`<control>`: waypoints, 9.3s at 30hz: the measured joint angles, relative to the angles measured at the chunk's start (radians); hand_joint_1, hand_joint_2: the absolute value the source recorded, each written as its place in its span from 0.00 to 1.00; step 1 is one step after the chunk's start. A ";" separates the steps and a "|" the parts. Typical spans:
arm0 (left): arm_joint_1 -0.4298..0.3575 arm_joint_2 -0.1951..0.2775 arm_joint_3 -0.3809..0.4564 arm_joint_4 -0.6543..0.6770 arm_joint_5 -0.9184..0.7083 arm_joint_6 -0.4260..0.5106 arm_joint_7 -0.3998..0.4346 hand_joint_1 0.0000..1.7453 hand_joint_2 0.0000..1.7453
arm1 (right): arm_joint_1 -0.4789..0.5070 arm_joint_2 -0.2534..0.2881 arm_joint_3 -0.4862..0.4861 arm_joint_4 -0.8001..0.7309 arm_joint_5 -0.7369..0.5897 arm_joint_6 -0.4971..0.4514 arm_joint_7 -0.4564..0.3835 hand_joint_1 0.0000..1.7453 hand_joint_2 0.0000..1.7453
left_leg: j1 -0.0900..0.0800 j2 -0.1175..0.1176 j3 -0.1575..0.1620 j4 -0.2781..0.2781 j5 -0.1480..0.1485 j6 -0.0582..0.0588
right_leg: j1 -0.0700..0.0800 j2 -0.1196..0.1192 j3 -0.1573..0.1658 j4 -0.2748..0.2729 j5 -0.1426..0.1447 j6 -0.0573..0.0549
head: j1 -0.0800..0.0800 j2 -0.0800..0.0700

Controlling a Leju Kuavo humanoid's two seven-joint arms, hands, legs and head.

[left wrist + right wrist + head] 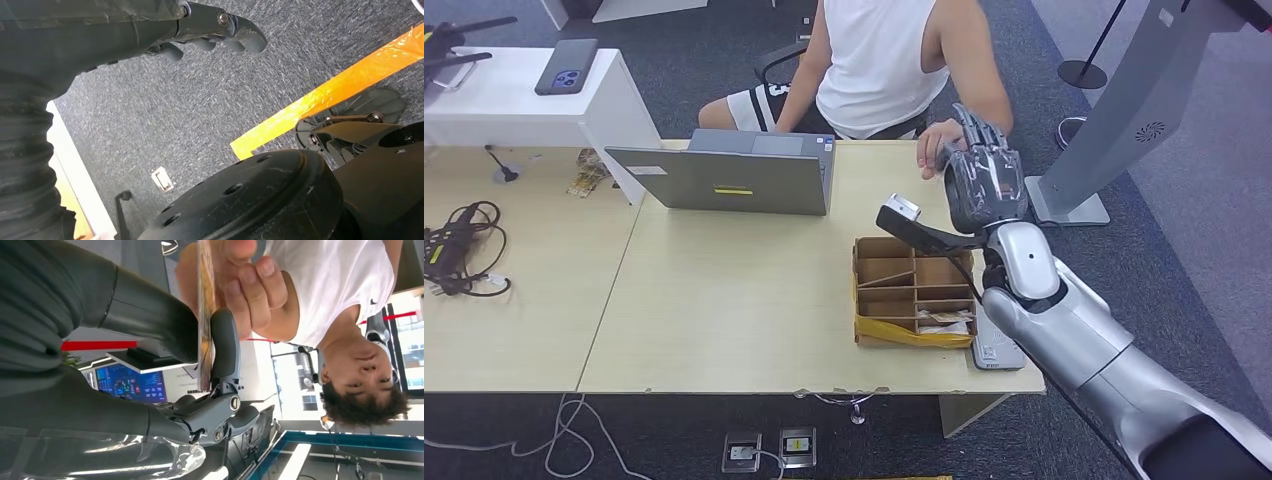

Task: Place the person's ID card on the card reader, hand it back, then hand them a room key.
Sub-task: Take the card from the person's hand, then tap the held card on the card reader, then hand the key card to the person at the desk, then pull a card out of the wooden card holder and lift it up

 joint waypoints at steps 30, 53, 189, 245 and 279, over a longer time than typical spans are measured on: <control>0.007 0.000 0.015 0.001 0.035 0.001 -0.002 0.00 1.00 | 0.538 -0.194 -0.375 -0.396 -0.156 -0.329 0.036 1.00 1.00 | 0.000 0.000 0.001 0.000 -0.001 0.000 | 0.000 0.000 0.000 -0.002 0.000 0.000 | 0.000 0.000; 0.006 -0.005 0.029 0.001 0.040 0.001 -0.002 0.00 1.00 | 0.669 -0.113 -0.499 -0.294 -0.224 -0.208 -0.076 1.00 1.00 | 0.000 0.000 0.001 0.000 -0.001 0.000 | 0.000 0.000 0.001 -0.002 -0.001 -0.001 | 0.000 0.000; 0.001 -0.008 0.027 -0.011 -0.001 0.001 0.004 0.00 1.00 | 0.714 0.007 -0.467 -0.101 -0.116 -0.241 -0.016 1.00 1.00 | 0.000 0.000 0.001 -0.001 0.000 0.000 | 0.001 0.000 0.002 -0.001 -0.001 -0.001 | 0.000 0.000; -0.038 -0.018 -0.006 -0.011 -0.108 -0.001 0.034 0.00 1.00 | -0.024 0.146 -0.261 0.392 -0.045 -0.039 -0.071 0.00 1.00 | 0.001 -0.005 0.000 0.000 0.002 -0.001 | 0.001 -0.005 0.001 0.000 -0.001 -0.001 | 0.000 0.000; 0.002 0.000 0.024 -0.010 -0.068 0.000 0.023 0.00 1.00 | 0.558 -0.022 -0.299 -0.457 -0.626 0.014 -0.458 0.00 1.00 | 0.002 -0.002 0.001 0.000 0.000 -0.002 | 0.002 -0.003 0.001 0.000 -0.002 -0.003 | 0.000 0.000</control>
